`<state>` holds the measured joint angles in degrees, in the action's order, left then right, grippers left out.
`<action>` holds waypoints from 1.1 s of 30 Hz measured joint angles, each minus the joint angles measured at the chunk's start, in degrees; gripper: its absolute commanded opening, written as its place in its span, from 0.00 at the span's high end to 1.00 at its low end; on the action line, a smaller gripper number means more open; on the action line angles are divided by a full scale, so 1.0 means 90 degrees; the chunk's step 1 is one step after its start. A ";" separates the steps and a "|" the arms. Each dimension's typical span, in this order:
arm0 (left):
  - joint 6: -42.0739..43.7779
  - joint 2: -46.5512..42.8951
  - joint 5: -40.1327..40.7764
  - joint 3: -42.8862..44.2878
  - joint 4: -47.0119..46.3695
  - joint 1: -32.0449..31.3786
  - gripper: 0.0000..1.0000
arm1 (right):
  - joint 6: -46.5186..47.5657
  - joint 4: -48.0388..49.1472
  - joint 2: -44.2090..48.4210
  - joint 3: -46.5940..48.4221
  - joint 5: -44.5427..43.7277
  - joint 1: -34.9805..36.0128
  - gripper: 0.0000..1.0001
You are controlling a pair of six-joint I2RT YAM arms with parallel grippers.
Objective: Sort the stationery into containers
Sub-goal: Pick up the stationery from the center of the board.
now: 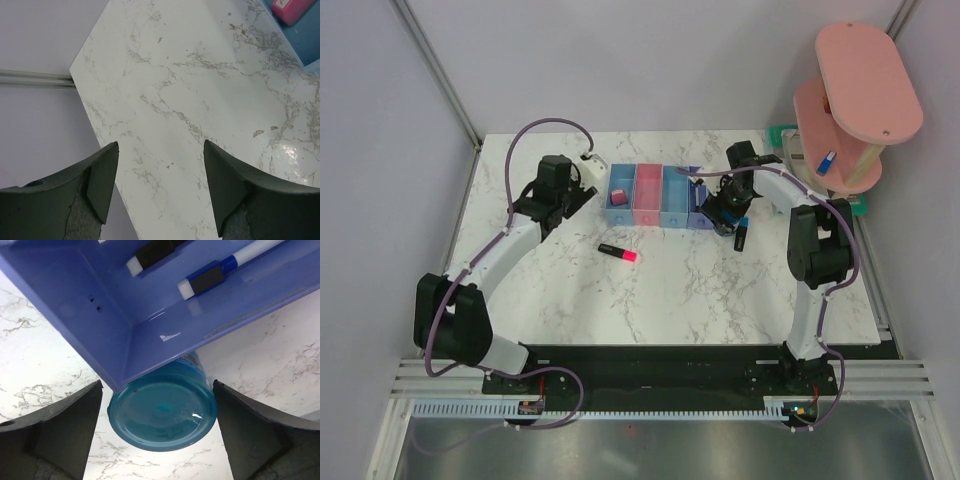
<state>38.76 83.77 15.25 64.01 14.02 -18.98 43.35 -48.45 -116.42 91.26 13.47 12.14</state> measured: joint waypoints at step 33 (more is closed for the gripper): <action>-0.0872 -0.1316 -0.3133 0.0301 0.1834 -0.0194 0.00 | -0.0969 -0.0731 0.2273 -0.0202 0.1700 -0.0095 0.84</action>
<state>30.92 71.92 -12.95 66.72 30.52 -20.73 34.63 -55.02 -95.96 89.45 28.77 11.29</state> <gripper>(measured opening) 0.889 0.718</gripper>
